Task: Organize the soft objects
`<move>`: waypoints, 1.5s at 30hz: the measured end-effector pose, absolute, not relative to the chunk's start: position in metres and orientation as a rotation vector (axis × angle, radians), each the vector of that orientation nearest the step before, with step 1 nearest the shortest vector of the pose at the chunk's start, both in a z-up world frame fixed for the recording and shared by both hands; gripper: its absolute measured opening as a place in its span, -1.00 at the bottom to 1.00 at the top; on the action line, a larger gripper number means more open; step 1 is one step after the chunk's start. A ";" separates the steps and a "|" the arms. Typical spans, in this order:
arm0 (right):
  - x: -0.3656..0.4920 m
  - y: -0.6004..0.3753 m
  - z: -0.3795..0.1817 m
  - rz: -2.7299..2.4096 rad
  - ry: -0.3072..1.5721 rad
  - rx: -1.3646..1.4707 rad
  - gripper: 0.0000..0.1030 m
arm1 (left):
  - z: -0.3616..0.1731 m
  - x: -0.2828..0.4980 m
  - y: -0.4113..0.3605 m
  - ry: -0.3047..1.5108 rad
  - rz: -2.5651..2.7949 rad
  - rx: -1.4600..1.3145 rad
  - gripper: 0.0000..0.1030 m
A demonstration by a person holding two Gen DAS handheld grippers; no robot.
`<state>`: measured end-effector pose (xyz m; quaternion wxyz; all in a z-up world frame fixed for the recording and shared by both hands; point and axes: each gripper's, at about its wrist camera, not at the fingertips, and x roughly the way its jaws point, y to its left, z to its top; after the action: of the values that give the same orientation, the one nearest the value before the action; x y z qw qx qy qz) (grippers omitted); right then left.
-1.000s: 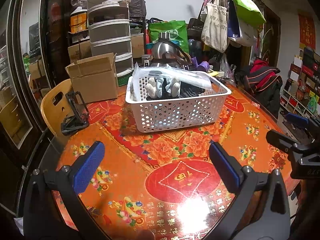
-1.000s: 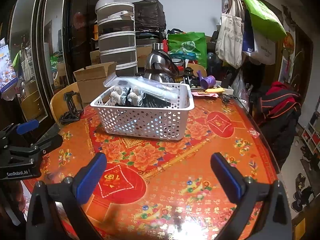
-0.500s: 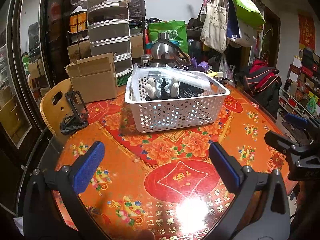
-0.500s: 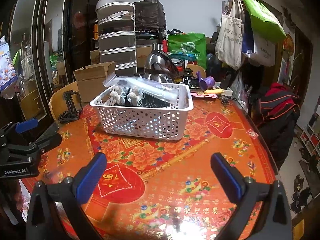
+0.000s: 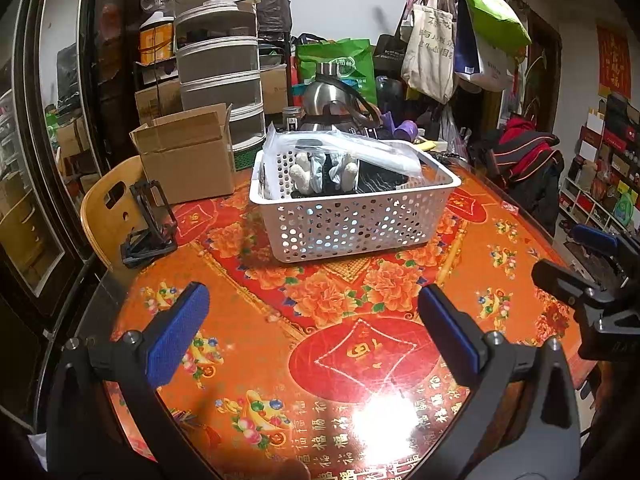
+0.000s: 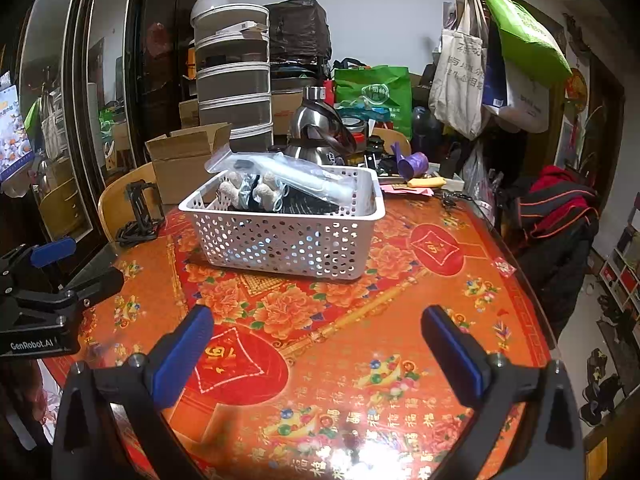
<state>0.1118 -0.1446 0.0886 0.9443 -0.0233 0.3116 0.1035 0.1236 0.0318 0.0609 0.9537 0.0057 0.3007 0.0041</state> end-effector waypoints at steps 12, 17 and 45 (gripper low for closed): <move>0.110 -0.147 0.090 0.207 0.631 -0.049 1.00 | 0.062 0.122 0.032 0.614 0.001 0.008 1.00; 0.110 -0.147 0.089 0.207 0.631 -0.049 1.00 | 0.061 0.121 0.031 0.616 0.001 0.008 1.00; 0.119 -0.157 0.084 0.174 0.639 -0.047 1.00 | 0.053 0.129 0.026 0.613 -0.033 0.018 1.00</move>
<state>0.1186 -0.1575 0.0841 0.9453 -0.0230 0.3138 0.0855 0.1289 0.0261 0.0529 0.9532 0.0091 0.3018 -0.0162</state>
